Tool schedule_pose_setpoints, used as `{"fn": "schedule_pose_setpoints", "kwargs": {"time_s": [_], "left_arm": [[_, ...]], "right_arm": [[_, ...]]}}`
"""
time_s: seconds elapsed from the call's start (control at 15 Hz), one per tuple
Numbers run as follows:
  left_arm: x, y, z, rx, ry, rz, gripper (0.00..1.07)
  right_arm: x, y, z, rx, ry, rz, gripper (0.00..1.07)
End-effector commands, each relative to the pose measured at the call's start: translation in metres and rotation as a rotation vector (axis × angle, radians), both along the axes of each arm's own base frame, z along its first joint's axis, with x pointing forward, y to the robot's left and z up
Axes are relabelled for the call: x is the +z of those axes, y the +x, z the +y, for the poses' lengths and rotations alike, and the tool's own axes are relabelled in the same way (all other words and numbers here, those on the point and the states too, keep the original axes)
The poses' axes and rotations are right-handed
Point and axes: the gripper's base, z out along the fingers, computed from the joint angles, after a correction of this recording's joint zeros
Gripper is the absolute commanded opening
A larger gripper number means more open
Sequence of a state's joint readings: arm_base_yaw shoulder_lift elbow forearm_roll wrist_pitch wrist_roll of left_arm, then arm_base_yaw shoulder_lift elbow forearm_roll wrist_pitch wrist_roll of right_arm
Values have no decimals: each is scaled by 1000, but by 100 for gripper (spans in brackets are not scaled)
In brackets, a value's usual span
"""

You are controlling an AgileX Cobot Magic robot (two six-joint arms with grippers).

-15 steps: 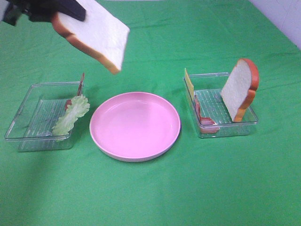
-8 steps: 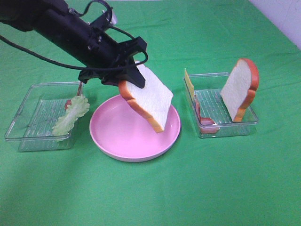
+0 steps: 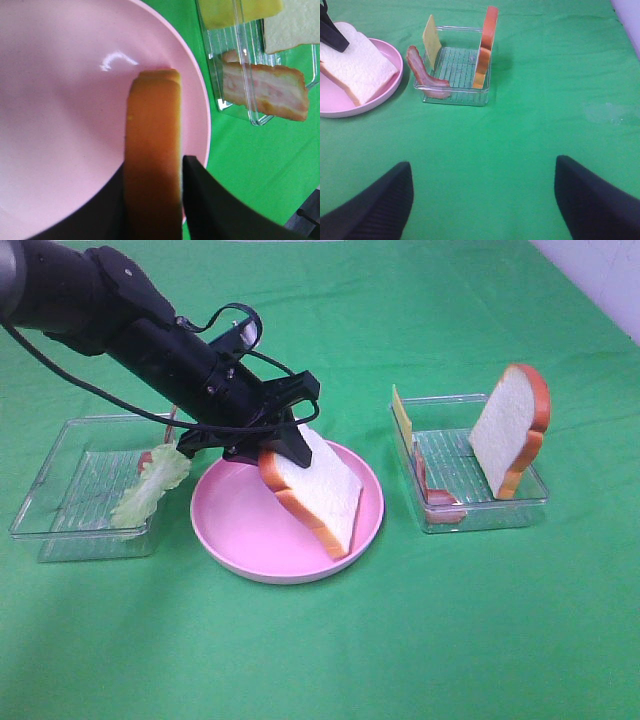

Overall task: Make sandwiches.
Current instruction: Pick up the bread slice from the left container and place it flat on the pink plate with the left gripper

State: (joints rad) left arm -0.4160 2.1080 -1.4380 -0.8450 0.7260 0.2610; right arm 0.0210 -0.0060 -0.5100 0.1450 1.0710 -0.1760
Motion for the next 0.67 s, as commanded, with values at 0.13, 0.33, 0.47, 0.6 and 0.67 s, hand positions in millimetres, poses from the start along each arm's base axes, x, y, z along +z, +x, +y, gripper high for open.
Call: {"fn": "schedule_pose_setpoints", "kwargs": {"time_s": [0.13,0.33,0.47,0.6,0.67], "left_arm": [[4,-1,-2,8,-7,-4,76],[21,0,1,-21,32,-67,80],[53,3,10,-29,135,-152,80],[71,3,14,-37,194,-151,80],[80,2,17,-40,240,-128,79]], "right_arm": [[-1,-1,0,2,-9,-19,74],[-1,-1,0,2,-9,-19,74],[-1,-1,0,2,-9,-19,74],[-1,-1,0,2,-9,-19,74],[-1,-1,0,2,-9,-19,74]]}}
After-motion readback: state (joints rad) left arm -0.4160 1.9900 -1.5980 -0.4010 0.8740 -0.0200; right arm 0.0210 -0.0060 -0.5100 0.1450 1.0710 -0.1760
